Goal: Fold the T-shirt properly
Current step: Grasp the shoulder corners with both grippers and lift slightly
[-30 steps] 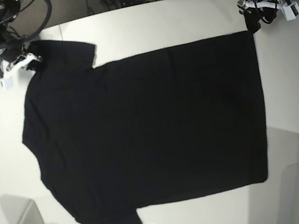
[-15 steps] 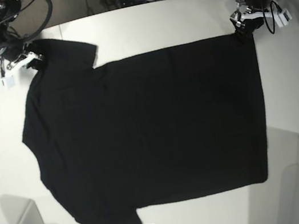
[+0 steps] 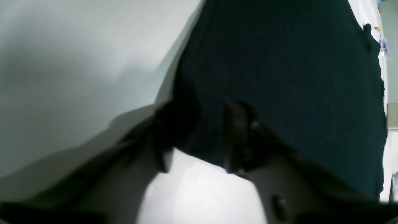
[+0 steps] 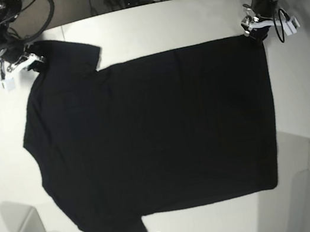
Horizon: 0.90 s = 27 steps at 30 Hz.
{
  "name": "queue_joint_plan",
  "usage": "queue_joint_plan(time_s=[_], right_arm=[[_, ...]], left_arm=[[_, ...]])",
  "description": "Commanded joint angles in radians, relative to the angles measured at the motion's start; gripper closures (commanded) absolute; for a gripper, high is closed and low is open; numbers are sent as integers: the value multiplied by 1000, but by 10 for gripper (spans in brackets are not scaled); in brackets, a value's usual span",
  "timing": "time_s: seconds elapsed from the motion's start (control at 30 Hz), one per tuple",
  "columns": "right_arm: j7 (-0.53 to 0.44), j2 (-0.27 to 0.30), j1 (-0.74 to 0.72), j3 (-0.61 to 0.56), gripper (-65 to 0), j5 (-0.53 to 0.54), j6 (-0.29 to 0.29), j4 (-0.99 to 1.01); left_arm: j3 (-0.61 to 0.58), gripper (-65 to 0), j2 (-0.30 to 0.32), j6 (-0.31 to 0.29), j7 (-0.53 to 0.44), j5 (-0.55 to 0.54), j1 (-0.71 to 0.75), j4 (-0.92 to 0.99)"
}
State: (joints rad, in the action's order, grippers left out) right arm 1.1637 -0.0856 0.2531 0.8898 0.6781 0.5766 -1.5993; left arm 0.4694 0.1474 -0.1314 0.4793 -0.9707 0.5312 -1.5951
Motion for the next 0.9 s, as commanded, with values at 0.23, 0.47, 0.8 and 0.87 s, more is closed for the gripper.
queue_joint_plan(time_s=[0.23, 0.47, 0.8, 0.87], right_arm=[[28, -1, 67, 1, 0, -36, -5, -112], [28, -6, 133, -1, 0, -33, -5, -223], [37, -30, 186, -62, 0, -31, -4, -401], [37, -30, 177, -97, 0, -27, -4, -404]], left_arm=[[-7, 0, 54, 16, 23, 12, 14, 9], [90, 0, 56, 16, 23, 11, 154, -132], [122, 0, 54, 16, 23, 5, 254, -297], [114, 0, 54, 16, 23, 5, 246, -333]])
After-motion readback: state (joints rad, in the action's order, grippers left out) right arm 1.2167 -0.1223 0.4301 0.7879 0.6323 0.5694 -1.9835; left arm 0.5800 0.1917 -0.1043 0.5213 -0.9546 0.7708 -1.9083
